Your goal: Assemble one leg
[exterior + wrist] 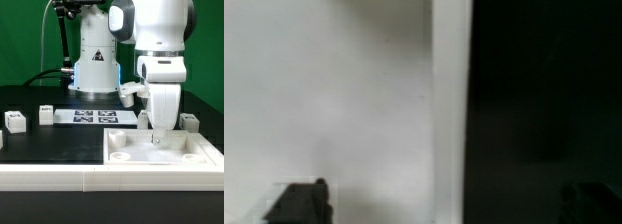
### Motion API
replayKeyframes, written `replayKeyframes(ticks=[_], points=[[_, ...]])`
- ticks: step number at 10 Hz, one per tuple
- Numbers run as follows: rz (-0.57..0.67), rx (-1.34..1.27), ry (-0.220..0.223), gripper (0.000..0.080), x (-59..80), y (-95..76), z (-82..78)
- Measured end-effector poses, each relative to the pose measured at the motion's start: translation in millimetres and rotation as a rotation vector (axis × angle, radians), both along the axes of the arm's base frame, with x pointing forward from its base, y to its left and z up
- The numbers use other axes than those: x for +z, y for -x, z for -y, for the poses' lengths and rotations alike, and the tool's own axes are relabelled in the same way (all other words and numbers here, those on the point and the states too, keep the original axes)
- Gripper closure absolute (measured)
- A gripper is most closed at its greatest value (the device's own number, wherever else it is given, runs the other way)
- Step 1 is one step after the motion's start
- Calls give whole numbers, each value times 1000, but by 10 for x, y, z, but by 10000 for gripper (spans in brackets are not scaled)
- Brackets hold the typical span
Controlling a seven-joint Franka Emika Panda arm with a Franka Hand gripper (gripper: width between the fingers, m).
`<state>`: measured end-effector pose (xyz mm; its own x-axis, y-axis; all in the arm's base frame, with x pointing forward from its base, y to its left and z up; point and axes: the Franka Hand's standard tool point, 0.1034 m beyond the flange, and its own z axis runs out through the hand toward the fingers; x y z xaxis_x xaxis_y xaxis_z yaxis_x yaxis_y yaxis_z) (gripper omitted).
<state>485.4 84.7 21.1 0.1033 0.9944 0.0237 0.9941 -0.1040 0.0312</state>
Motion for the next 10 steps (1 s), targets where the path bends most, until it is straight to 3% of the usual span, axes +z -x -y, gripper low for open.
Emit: replayKeyframes(ticks=[3,4,7,10], points=[[14,-53,22,151,311,45,-129],[21,-71,22,151,356,27,-142],[12,-147,18,151,317,43,-135],[14,-438,-9,151,312,75,-168]])
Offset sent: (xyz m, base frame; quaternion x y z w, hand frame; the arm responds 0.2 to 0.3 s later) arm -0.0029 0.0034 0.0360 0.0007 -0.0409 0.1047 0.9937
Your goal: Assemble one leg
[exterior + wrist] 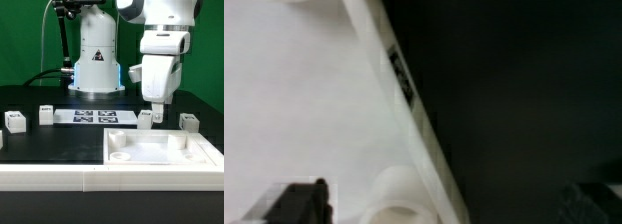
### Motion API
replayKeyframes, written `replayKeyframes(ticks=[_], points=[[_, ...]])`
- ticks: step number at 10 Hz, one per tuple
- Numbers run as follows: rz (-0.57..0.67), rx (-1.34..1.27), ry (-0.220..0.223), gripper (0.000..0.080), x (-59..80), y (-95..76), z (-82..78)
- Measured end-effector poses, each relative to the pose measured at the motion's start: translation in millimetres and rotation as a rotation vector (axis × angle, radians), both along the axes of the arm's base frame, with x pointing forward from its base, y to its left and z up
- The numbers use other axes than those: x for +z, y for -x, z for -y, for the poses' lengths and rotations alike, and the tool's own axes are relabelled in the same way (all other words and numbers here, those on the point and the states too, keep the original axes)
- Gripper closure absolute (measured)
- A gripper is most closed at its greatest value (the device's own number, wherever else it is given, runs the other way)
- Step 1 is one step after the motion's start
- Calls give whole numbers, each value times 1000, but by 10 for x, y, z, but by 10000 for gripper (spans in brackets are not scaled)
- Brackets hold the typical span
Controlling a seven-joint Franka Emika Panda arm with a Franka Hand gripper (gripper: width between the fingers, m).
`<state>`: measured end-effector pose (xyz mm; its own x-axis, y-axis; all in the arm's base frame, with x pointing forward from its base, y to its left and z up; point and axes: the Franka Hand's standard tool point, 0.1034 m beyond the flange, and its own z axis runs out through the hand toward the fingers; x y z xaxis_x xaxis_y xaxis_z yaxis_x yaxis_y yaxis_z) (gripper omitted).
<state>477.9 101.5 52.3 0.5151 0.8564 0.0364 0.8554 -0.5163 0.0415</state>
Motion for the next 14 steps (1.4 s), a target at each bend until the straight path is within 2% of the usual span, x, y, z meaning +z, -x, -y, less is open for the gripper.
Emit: replayKeyframes(ticks=[2,4,6,8,10,12,14], points=[[-8,-207,-21,151,-24,82,-83],[-14,-486,-57,151,-28,114,-206],[-17,-645,-88,151,-37,127,-314],[-25,-772,-102,151,-41,125,-331],[-34,-966,-136,151,-63,175,-383],[-52,-1138,-154,151,-81,283,-586],[-58,-1233,-172,151,-90,343,-703]])
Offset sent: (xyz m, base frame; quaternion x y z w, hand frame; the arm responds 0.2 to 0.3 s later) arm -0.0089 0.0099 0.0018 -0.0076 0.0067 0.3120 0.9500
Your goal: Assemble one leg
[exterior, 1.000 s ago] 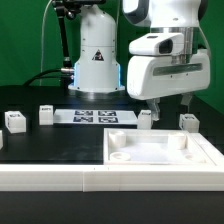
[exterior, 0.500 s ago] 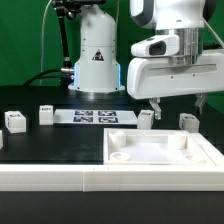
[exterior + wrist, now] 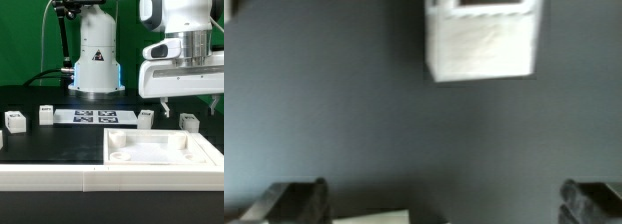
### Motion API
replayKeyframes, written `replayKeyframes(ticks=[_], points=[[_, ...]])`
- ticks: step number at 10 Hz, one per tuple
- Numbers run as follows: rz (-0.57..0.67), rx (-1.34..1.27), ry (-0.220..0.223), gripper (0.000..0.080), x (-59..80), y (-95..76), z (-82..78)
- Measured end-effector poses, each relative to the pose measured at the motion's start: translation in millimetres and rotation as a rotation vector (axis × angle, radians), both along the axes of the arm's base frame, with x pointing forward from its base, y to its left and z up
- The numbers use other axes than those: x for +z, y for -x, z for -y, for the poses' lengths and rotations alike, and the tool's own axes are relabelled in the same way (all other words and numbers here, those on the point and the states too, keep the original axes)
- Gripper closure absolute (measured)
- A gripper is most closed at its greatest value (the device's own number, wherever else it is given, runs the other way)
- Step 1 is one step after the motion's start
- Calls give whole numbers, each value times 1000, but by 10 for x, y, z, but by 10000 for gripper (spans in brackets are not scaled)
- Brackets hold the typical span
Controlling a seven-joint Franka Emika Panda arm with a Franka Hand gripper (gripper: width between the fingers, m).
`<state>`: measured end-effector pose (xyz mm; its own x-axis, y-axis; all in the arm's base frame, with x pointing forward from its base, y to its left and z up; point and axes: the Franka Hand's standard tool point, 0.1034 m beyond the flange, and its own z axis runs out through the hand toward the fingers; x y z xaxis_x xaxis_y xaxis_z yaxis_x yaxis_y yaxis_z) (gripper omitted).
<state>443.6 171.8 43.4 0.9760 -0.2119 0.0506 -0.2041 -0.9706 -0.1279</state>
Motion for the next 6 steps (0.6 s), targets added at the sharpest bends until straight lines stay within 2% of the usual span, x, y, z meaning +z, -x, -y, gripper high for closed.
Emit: replayKeyframes(ticks=[1,5,6], points=[[-1,-22,-5,151,-5,29,-49],[-14,-19,-7,151,-4,21,-41],[-79,12,3,151,-20,68,-18]])
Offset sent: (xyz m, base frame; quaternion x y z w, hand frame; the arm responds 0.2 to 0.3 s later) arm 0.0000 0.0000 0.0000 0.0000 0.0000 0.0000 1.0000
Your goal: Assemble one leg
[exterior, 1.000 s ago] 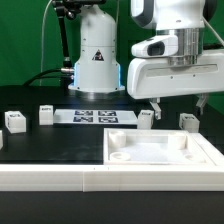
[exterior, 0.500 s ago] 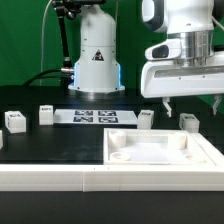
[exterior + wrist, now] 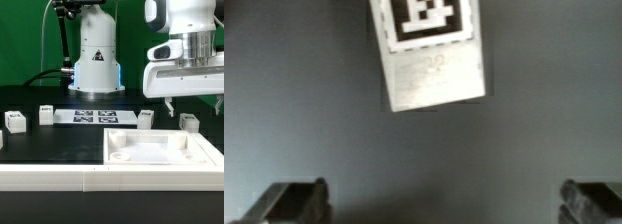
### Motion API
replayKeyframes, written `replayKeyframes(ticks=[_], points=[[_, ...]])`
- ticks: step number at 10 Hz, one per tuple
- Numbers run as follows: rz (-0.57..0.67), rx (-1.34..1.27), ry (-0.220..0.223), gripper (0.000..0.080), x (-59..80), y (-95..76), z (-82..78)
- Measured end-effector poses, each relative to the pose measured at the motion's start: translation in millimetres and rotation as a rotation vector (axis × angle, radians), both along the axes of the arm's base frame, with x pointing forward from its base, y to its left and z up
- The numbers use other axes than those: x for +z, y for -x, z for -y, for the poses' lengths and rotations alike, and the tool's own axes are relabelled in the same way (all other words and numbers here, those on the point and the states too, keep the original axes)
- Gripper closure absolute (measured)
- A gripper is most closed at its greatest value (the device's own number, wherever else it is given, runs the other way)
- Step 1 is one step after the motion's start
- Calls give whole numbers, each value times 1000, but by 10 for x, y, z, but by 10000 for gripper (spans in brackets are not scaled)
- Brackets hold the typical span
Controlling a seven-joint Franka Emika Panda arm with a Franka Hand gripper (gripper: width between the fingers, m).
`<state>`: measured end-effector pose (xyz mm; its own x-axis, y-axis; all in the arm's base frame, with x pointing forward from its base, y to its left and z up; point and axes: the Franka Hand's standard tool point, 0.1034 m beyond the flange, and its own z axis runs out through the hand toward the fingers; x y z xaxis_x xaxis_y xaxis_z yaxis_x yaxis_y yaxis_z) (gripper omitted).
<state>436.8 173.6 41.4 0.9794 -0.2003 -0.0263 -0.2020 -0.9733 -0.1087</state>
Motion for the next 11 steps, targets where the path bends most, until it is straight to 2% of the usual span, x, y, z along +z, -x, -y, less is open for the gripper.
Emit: replayKeyframes(ticks=[4,6,10,11], points=[[-237,65,-3,151,-52,51,84],[-345,76,-13,151,-51,42,75],[-536,142,-69,151,-74,-3,23],[-599,148,-77,151,-91,38,40]])
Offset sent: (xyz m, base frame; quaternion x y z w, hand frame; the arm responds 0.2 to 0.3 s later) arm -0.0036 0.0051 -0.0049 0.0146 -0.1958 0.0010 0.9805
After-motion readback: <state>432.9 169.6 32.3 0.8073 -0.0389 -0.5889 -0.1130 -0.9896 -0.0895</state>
